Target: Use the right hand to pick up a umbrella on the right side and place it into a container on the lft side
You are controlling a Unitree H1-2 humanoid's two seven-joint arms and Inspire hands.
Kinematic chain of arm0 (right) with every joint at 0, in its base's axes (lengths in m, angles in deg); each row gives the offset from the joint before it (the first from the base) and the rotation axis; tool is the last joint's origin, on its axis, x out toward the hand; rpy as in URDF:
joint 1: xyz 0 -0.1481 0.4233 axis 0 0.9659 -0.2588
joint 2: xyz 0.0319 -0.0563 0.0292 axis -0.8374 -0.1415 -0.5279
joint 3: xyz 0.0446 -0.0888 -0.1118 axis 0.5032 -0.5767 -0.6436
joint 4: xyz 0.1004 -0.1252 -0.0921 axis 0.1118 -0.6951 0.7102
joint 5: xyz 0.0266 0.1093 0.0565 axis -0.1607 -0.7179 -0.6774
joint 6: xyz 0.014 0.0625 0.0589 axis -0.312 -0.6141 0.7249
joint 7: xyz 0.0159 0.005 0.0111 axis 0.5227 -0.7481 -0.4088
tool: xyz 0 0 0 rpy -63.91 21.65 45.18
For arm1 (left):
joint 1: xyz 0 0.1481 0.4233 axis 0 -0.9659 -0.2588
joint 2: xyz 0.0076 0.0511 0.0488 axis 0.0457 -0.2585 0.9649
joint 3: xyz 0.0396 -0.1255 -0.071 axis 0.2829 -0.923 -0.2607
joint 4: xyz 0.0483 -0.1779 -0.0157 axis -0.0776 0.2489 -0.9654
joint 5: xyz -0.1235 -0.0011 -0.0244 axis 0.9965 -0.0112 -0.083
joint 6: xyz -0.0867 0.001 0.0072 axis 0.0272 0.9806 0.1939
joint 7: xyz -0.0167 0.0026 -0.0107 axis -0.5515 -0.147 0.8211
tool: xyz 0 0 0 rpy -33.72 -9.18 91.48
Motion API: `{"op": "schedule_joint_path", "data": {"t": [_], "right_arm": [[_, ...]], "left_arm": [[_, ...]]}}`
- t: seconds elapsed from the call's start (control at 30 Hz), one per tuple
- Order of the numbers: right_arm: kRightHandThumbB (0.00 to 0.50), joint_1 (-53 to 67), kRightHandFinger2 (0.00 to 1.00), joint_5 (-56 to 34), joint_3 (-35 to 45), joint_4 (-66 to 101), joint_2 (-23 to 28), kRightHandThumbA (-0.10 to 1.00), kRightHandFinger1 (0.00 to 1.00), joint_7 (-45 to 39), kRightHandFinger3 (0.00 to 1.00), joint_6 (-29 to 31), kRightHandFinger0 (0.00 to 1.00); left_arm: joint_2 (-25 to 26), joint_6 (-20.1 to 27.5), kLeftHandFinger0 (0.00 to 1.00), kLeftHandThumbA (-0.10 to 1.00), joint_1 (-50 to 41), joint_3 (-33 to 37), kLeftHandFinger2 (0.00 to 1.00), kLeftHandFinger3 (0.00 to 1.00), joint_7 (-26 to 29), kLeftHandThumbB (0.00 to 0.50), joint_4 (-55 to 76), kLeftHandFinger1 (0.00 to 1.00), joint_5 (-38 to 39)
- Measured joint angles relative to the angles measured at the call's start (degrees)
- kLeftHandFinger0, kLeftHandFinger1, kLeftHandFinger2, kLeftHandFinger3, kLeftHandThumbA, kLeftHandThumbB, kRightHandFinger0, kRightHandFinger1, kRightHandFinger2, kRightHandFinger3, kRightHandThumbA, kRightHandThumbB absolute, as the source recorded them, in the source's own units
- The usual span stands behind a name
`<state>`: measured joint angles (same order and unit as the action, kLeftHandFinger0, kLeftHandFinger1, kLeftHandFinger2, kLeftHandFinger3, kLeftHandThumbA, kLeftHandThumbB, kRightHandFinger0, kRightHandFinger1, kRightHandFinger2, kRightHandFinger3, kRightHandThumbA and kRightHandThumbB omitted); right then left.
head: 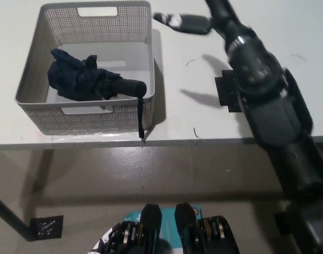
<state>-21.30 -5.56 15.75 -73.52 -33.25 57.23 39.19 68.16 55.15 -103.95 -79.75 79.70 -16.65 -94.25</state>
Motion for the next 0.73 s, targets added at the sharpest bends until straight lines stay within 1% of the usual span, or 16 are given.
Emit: {"op": "schedule_joint_path", "data": {"t": [0.03, 0.07, 0.1, 0.13, 0.17, 0.2, 0.37, 0.5, 0.57, 0.6, 0.63, 0.7, 0.73], "right_arm": [[0.379, 1.4, 1.00, -0.3, 0.5, 1.4, 0.2, 1.00, 1.00, -0.1, 1.00, -0.1, 1.00], [0.353, 4.4, 1.00, -1.0, 1.3, 4.0, 0.4, 1.00, 1.00, -0.2, 1.00, -0.2, 1.00], [0.316, 6.5, 1.00, -1.4, 1.8, 5.6, 0.6, 1.00, 1.00, -0.3, 1.00, -0.3, 1.00], [0.338, 8.8, 1.00, -1.9, 2.4, 7.8, 0.8, 1.00, 1.00, -0.3, 1.00, -0.4, 1.00], [0.379, 11.6, 1.00, -2.7, 2.9, 9.9, 1.1, 1.00, 1.00, -0.4, 1.00, -0.4, 1.00], [0.394, 13.8, 1.00, -3.1, 3.4, 11.5, 1.4, 1.00, 1.00, -0.5, 1.00, -0.4, 1.00], [0.395, 30.6, 1.00, -6.7, 5.8, 22.3, 2.0, 1.00, 1.00, -0.6, 1.00, 0.1, 1.00], [0.361, 46.0, 1.00, -11.0, 7.2, 29.3, 1.9, 1.00, 1.00, -1.2, 1.00, 2.4, 1.00], [0.374, 53.1, 1.00, -13.1, 7.4, 31.0, 1.8, 1.00, 1.00, -1.6, 1.00, 3.8, 1.00], [0.373, 56.0, 1.00, -14.3, 7.4, 31.4, 1.6, 1.00, 1.00, -1.9, 1.00, 4.7, 1.00], [0.372, 57.9, 1.00, -14.8, 7.4, 31.4, 1.4, 1.00, 1.00, -2.0, 1.00, 5.1, 1.00], [0.378, 63.3, 1.00, -16.8, 7.3, 31.3, 0.8, 1.00, 1.00, -2.4, 1.00, 6.9, 1.00], [0.378, 63.3, 1.00, -16.8, 7.3, 31.3, 0.8, 1.00, 1.00, -2.4, 1.00, 6.9, 1.00]], "left_arm": [[0.0, 0.0, 1.00, 1.00, 0.0, 0.0, 1.00, 1.00, 0.0, 0.049, 0.0, 1.00, 0.0], [0.0, 0.0, 1.00, 1.00, -0.1, 0.0, 1.00, 1.00, 0.0, 0.047, -0.1, 1.00, 0.0], [0.0, -0.1, 1.00, 1.00, -0.2, 0.0, 1.00, 1.00, 0.0, 0.047, -0.2, 1.00, 0.0], [0.0, -0.1, 1.00, 1.00, -0.2, 0.0, 1.00, 1.00, 0.0, 0.050, -0.3, 1.00, 0.0], [0.0, -0.1, 1.00, 1.00, -0.2, 0.0, 1.00, 1.00, 0.0, 0.042, -0.5, 1.00, 0.0], [0.0, -0.1, 1.00, 1.00, -0.3, 0.0, 1.00, 1.00, 0.0, 0.041, -0.6, 1.00, 0.0], [0.0, -0.3, 1.00, 1.00, -0.7, -0.1, 1.00, 1.00, 0.0, 0.036, -1.3, 1.00, 0.0], [0.0, -0.3, 1.00, 1.00, -1.3, -0.3, 1.00, 1.00, 0.0, 0.037, -2.0, 1.00, 0.1], [0.0, -0.3, 1.00, 1.00, -1.7, -0.3, 1.00, 1.00, 0.0, 0.029, -2.2, 1.00, 0.1], [0.0, -0.3, 1.00, 1.00, -2.0, -0.4, 1.00, 1.00, 0.0, 0.030, -2.3, 1.00, 0.1], [0.0, -0.3, 1.00, 1.00, -2.1, -0.4, 1.00, 1.00, 0.0, 0.023, -2.3, 1.00, 0.1], [0.0, -0.3, 1.00, 1.00, -2.5, -0.5, 1.00, 1.00, 0.0, 0.026, -2.3, 1.00, 0.2], [0.0, -0.3, 1.00, 1.00, -2.5, -0.5, 1.00, 1.00, 0.0, 0.026, -2.3, 1.00, 0.2]]}}
